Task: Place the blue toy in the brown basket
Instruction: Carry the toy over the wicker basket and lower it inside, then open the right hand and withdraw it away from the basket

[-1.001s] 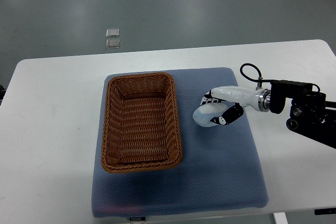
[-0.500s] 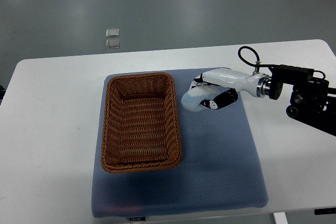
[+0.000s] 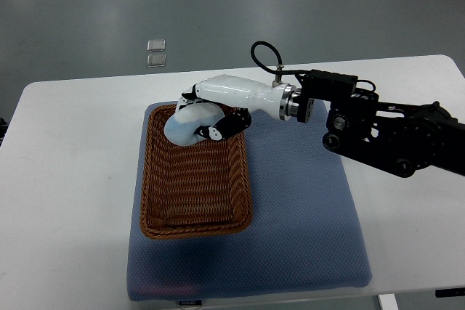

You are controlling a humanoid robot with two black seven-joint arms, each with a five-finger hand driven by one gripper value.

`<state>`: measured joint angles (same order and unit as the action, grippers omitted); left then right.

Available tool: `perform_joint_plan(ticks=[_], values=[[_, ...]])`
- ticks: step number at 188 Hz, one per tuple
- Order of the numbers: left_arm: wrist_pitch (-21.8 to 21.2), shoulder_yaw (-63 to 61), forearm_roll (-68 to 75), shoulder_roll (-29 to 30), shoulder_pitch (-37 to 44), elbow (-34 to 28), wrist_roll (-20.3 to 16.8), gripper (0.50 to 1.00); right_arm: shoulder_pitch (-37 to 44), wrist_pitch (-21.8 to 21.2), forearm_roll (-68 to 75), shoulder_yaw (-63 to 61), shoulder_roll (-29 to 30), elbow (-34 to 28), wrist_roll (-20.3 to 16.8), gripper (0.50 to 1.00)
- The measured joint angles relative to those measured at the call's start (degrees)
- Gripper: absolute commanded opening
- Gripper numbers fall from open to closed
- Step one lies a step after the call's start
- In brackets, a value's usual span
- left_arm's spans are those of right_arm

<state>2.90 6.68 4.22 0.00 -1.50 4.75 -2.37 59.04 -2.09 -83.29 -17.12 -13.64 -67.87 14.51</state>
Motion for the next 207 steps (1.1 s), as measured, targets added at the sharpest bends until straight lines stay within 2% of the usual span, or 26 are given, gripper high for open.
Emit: perform_joint_plan(ticks=[22, 79, 84, 97, 100, 101, 102, 103, 104, 105, 106, 110, 114, 126, 131, 207], values=[[0.0, 0.0, 0.0, 0.0, 0.0, 0.0, 0.0, 1.0, -0.2, 0.4, -0.2, 2.2, 4.6, 3.5, -1.8, 0.5], [0.0, 0.0, 0.0, 0.0, 0.0, 0.0, 0.0, 1.0, -1.1, 5.1, -0.5, 8.1, 9.1, 7.9, -3.2, 0.5], [0.0, 0.0, 0.0, 0.0, 0.0, 0.0, 0.0, 1.0, -1.3, 5.3, -0.6, 8.2, 9.2, 7.9, -3.2, 0.551], [0.0, 0.0, 0.0, 0.0, 0.0, 0.0, 0.0, 1.0, -1.7, 5.6, -0.6, 8.4, 9.4, 8.0, -3.2, 0.631], [0.0, 0.0, 0.0, 0.0, 0.0, 0.0, 0.0, 1.0, -1.8, 5.6, -0.6, 8.4, 9.4, 8.0, -3.3, 0.682], [0.0, 0.0, 0.0, 0.0, 0.0, 0.0, 0.0, 1.0, -1.8, 5.6, -0.6, 8.4, 9.4, 8.0, -3.3, 0.682], [0.0, 0.0, 0.0, 0.0, 0.0, 0.0, 0.0, 1.0, -1.8, 5.6, -0.6, 8.4, 9.4, 8.0, -3.3, 0.715], [0.0, 0.0, 0.0, 0.0, 0.0, 0.0, 0.0, 1.0, -1.9, 5.7, -0.6, 8.4, 9.4, 8.0, -3.3, 0.715], [0.0, 0.0, 0.0, 0.0, 0.0, 0.0, 0.0, 1.0, -1.9, 5.7, -0.6, 8.4, 9.4, 8.0, -3.3, 0.747], [0.0, 0.0, 0.0, 0.0, 0.0, 0.0, 0.0, 1.0, -1.9, 5.7, -0.6, 8.4, 9.4, 8.0, -3.3, 0.748], [0.0, 0.0, 0.0, 0.0, 0.0, 0.0, 0.0, 1.0, -2.0, 5.7, -0.6, 8.4, 9.4, 8.0, -3.3, 0.776], [0.0, 0.0, 0.0, 0.0, 0.0, 0.0, 0.0, 1.0, -2.1, 5.7, -0.6, 8.5, 9.4, 8.0, -3.3, 0.817], [0.0, 0.0, 0.0, 0.0, 0.0, 0.0, 0.0, 1.0, -2.3, 5.7, -0.6, 8.5, 9.4, 8.0, -3.3, 0.842], [0.0, 0.0, 0.0, 0.0, 0.0, 0.0, 0.0, 1.0, -2.6, 5.7, -0.5, 8.5, 9.4, 8.0, -3.3, 0.874], [0.0, 0.0, 0.0, 0.0, 0.0, 0.0, 0.0, 1.0, -2.7, 5.7, -0.4, 8.5, 9.4, 8.0, -3.3, 0.909], [0.0, 0.0, 0.0, 0.0, 0.0, 0.0, 0.0, 1.0, -2.5, 6.8, 4.1, 7.0, 6.2, 7.5, -3.2, 0.909]])
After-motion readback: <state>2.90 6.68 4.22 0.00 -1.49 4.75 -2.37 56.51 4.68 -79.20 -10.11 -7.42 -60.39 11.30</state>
